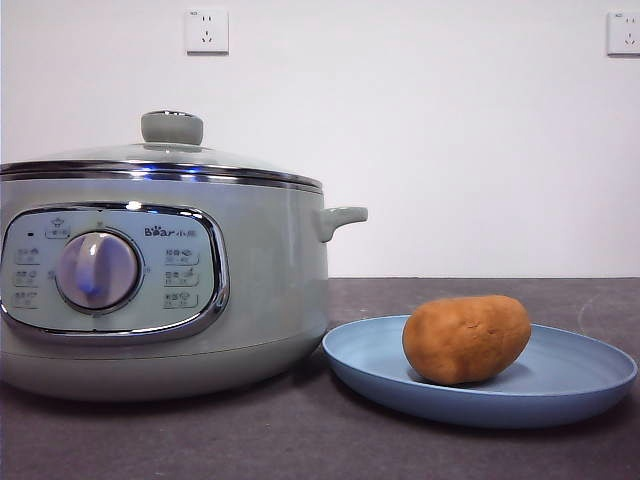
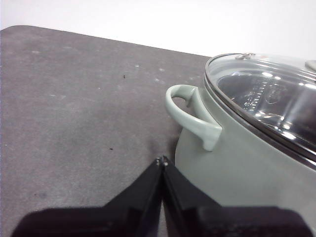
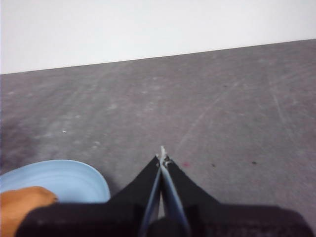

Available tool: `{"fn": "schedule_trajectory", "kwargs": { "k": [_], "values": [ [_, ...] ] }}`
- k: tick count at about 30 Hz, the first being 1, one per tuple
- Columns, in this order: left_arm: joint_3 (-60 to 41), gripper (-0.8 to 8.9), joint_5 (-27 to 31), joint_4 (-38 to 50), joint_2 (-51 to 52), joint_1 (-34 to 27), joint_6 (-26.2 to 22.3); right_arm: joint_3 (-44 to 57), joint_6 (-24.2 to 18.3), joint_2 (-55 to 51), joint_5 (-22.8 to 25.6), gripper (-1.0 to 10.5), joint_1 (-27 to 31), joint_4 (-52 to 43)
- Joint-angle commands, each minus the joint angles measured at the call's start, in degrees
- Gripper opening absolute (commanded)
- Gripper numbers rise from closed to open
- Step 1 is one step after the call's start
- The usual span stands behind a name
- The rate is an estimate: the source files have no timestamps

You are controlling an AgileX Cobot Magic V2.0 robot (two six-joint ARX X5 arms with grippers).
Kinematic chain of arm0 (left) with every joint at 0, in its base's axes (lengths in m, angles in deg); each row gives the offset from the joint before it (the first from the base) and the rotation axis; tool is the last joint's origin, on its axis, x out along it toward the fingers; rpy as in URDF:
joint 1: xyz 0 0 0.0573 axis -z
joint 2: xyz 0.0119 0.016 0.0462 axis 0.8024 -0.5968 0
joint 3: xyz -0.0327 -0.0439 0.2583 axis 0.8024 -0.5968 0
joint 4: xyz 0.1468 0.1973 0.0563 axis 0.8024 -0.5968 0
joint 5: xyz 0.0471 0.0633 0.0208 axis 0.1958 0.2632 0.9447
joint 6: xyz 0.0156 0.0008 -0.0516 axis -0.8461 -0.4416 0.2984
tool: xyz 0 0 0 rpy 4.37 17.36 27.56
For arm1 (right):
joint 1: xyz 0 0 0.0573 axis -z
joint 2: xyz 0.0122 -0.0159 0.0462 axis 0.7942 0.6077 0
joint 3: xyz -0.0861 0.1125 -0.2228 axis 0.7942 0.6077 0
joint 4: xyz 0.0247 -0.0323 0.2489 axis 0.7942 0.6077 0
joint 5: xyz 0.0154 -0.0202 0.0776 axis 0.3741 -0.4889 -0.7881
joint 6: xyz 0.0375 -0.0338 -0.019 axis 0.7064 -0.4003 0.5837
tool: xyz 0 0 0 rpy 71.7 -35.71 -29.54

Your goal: Take the potato out from the steamer,put the potato on the plate,close the lid

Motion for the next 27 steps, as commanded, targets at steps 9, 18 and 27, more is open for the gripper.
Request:
{"fn": "schedule_trajectory", "kwargs": {
  "k": [9, 18, 27],
  "values": [
    [-0.81, -0.03, 0.2, 0.33, 0.04, -0.2, -0.28, 0.24, 1.18, -2.84, 0.26, 0.0, -1.31, 6.71],
    [-0.81, -0.03, 0.2, 0.35, 0.04, -0.2, -0.28, 0.22, 1.2, -2.82, 0.31, 0.0, -1.31, 6.49],
    [-0.81, -0.03, 0.2, 0.35, 0.04, -0.2, -0.28, 0.22, 1.2, -2.82, 0.31, 0.0, -1.31, 6.49]
  ]
}}
